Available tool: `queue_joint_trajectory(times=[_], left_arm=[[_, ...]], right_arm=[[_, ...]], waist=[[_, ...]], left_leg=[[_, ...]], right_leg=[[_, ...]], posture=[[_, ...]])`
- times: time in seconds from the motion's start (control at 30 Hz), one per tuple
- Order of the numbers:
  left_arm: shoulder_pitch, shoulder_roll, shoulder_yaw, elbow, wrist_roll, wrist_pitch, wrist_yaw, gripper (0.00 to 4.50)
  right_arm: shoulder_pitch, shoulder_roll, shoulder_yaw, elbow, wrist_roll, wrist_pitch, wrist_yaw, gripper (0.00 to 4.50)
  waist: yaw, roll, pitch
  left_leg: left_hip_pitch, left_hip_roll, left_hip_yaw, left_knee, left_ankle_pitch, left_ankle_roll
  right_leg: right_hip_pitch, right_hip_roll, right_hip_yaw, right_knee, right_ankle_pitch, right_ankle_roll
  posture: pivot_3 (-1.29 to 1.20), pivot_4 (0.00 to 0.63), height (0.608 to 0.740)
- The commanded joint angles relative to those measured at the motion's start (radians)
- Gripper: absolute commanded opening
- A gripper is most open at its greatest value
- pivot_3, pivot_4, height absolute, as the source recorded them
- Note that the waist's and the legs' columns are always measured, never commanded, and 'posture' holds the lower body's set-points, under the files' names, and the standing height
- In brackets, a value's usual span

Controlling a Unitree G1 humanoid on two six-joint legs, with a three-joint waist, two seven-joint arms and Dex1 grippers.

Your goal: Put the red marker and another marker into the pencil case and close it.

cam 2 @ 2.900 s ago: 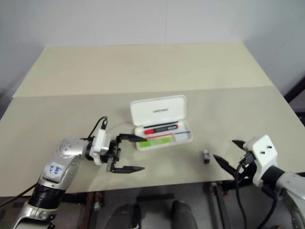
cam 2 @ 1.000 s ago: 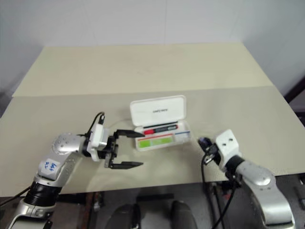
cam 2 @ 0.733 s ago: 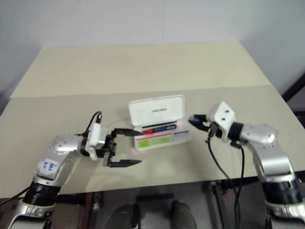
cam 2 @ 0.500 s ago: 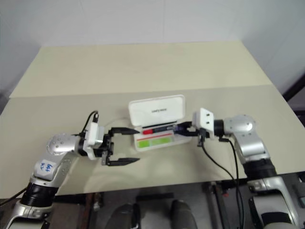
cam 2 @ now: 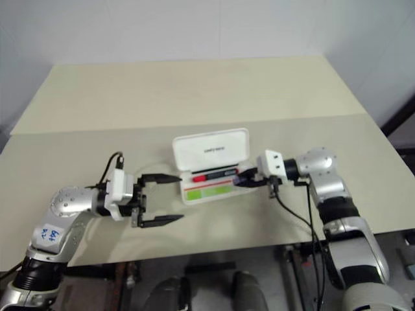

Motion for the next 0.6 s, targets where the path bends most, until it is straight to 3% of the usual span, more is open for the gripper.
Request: queue_joint_trajectory(times=[0.03,0.4,0.6], left_arm=[[0.006,0.010,0.021,-0.048,-0.010,-0.001,0.012,4.50],[0.013,0.024,0.036,-0.057,-0.011,-0.001,0.027,4.50],[0.011,0.026,0.039,-0.054,-0.009,-0.005,0.031,4.50]], right_arm=[[-0.045,-0.001,-0.009,0.070,-0.014,-0.059,0.052,0.40],[-0.106,0.012,0.008,0.210,-0.050,-0.103,0.096,0.40],[-0.114,0.014,0.019,0.207,-0.040,-0.101,0.097,2.54]], waist=[[0.001,0.000,0.000],[0.000,0.000,0.000],[0.000,0.000,0.000]], left_leg=[[0.000,0.000,0.000,0.000,0.000,0.000],[0.000,0.000,0.001,-0.001,0.002,-0.003],[0.000,0.000,0.001,0.000,0.002,-0.003]], right_leg=[[0.000,0.000,0.000,0.000,0.000,0.000],[0.000,0.000,0.000,-0.001,0.000,0.000],[0.000,0.000,0.001,0.000,0.000,0.000]], posture=[[0.00,0.150,0.740],[0.00,0.150,0.740],[0.00,0.150,0.740]])
